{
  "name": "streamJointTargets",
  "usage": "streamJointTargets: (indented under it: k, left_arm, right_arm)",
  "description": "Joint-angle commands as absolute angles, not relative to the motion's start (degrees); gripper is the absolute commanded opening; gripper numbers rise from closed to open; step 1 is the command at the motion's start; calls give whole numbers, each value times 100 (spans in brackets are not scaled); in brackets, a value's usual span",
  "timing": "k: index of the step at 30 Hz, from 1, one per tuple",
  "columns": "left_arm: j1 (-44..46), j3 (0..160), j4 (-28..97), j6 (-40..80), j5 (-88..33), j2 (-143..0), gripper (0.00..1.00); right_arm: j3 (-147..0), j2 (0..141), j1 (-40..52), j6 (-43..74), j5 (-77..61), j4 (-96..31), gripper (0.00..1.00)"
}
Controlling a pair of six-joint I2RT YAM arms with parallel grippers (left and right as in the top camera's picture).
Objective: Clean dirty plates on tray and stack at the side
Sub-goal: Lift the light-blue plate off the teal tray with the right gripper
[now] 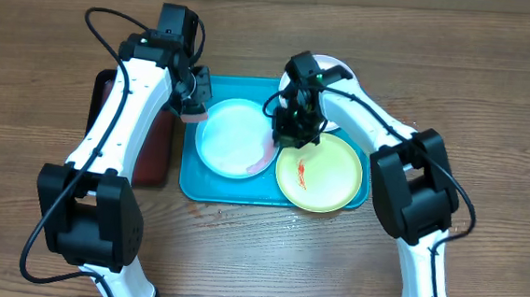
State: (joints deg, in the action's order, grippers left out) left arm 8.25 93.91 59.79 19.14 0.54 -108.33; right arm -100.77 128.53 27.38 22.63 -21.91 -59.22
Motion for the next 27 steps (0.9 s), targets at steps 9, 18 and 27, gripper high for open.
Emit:
streamJointTargets:
  k: [9,18,27]
  left_arm:
    - [854,9456,6147,1975,-110,-10836,4]
    - [871,9454,6163,1975,-115,-10836,4]
    - [869,9454,6193,1975,-113,-10836,4]
  right_arm:
    - [-10659,11091,3218,2574,1197,-6696,4]
    - [-10659,10951,3745,3459,3232,-7277,4]
    - [-10659,10949,4219,3951,4261,-7603,4]
